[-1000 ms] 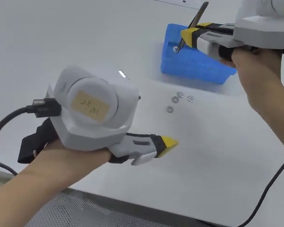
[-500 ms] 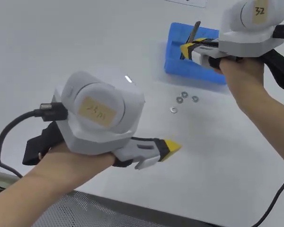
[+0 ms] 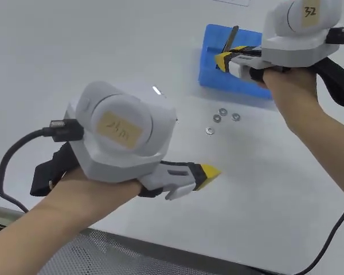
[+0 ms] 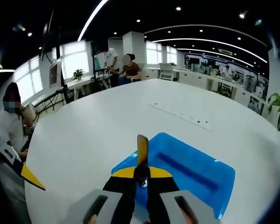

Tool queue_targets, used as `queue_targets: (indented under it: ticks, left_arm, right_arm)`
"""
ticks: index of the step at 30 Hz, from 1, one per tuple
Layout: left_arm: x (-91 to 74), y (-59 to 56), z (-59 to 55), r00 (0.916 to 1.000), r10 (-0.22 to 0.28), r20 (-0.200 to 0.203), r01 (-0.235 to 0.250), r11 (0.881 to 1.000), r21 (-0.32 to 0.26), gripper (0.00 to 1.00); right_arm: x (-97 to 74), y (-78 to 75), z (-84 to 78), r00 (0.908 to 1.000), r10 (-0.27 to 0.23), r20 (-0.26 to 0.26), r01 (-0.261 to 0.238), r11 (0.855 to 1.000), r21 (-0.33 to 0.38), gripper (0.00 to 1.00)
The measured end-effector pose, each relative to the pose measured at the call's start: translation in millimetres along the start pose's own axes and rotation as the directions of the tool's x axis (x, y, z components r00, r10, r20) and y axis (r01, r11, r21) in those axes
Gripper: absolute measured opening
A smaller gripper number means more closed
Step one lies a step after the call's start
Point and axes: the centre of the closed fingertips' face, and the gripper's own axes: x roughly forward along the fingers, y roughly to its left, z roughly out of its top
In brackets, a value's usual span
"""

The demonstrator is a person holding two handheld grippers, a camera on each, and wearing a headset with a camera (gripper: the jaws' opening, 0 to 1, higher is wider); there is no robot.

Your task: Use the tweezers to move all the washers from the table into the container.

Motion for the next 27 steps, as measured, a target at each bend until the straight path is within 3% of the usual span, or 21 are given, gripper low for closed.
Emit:
queue_targets:
  ticks: [4, 7, 12, 16, 27]
  left_arm:
    - [-0.5, 0.4, 0.1, 1.0000, 0.003, -0.001, -0.003, 1.000, 0.004, 0.63]
    - [-0.8, 0.2, 0.0, 1.0000, 0.004, 0.000, -0.004, 1.000, 0.006, 0.63]
    - [-1.1, -1.1, 1.0, 1.0000, 0.006, 0.005, -0.006, 1.000, 0.001, 0.64]
    - [-0.9, -2.2, -0.5, 0.9999, 0.009, -0.006, -0.009, 1.000, 0.009, 0.65]
    - [-2.5, 0.0, -1.2, 0.9999, 0.013, -0.004, -0.013, 1.000, 0.003, 0.66]
  right_arm:
    - [-11.5, -0.2, 13.3, 0.9991, -0.020, 0.038, 0.021, 1.000, -0.018, 0.04]
    - [-26.9, -0.4, 31.9, 0.9954, -0.018, 0.094, 0.019, 1.000, -0.005, 0.04]
    - [-51.9, 9.7, 46.7, 0.9890, 0.002, 0.148, -0.008, 0.999, 0.042, 0.04]
    - [-62.9, 25.0, 45.2, 0.9877, 0.012, 0.156, -0.019, 0.999, 0.040, 0.04]
    - [-68.9, 56.1, 4.9, 0.9946, 0.050, 0.091, -0.054, 0.998, 0.034, 0.04]
